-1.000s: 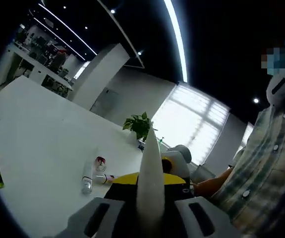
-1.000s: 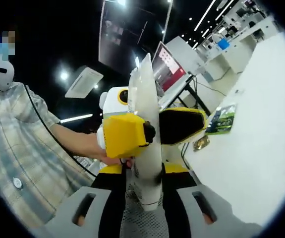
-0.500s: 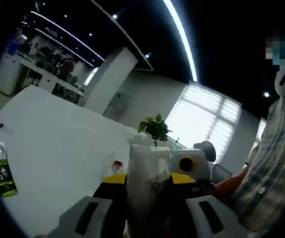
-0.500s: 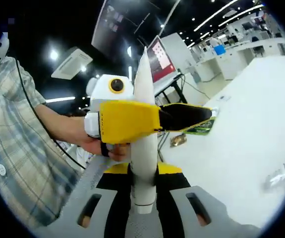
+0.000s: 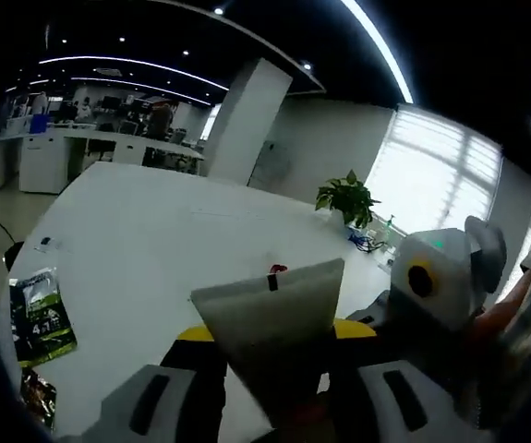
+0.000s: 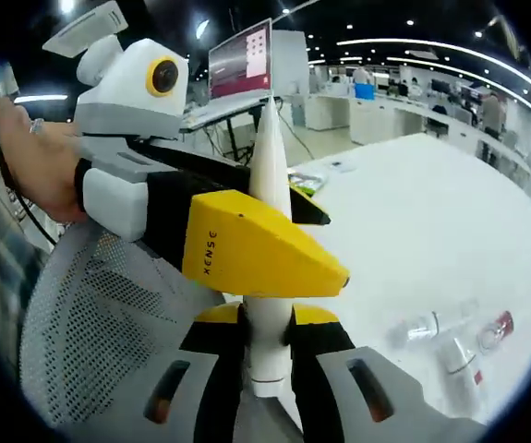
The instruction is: Arrange the skincare products in the storage area until every visible bottle or jar stands upright without overlapping.
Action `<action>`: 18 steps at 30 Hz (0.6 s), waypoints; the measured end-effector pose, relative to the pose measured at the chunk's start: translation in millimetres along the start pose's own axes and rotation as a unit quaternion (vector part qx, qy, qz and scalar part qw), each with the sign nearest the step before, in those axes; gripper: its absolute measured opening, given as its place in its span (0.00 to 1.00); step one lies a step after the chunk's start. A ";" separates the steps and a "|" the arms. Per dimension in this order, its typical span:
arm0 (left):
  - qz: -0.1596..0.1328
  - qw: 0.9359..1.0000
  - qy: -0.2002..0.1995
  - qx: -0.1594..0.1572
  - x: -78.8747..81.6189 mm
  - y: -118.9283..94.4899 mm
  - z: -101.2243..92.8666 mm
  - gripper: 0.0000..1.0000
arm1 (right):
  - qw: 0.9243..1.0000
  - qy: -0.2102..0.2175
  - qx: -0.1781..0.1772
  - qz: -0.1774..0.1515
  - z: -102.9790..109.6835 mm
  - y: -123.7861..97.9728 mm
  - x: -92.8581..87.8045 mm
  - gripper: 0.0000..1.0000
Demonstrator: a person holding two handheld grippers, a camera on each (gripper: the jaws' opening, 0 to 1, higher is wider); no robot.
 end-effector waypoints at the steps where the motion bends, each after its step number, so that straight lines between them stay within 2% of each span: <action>1: 0.003 1.000 0.006 0.003 -1.4 1.1 -0.2 0.44 | 1.000 -0.005 -0.005 0.005 -0.9 0.3 -1.4 0.16; 3: 0.011 1.000 0.011 0.012 -4.7 3.1 0.2 0.44 | 1.000 -0.008 -0.011 0.014 -0.8 0.6 -3.0 0.16; 5: 0.024 1.000 -0.006 0.010 -7.5 2.9 1.3 0.44 | 1.000 -0.012 -0.016 0.020 1.1 0.9 -2.5 0.16; 12: 0.006 1.000 0.031 -0.003 0.1 -3.2 1.1 0.41 | 0.998 -0.053 -0.029 0.018 1.9 2.8 4.8 0.18; 16: 0.003 0.999 0.050 0.000 0.3 -3.8 -0.4 0.40 | 0.996 -0.082 -0.027 0.019 3.3 5.3 4.5 0.20; 18: 0.001 0.998 0.061 -0.001 0.2 -4.2 -1.5 0.39 | 0.997 -0.080 -0.017 0.012 5.9 5.3 4.6 0.20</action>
Point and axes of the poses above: the point that each gripper's makers call its tool centre point, and the gripper's own axes: y roughly forward along the fingers, z roughly to its left, x roughly out of its top, the point moved 3 cm from there along -y, roughly backward along the fingers, and after that the axes turned 4 degrees about x, right-handed, at the moved point
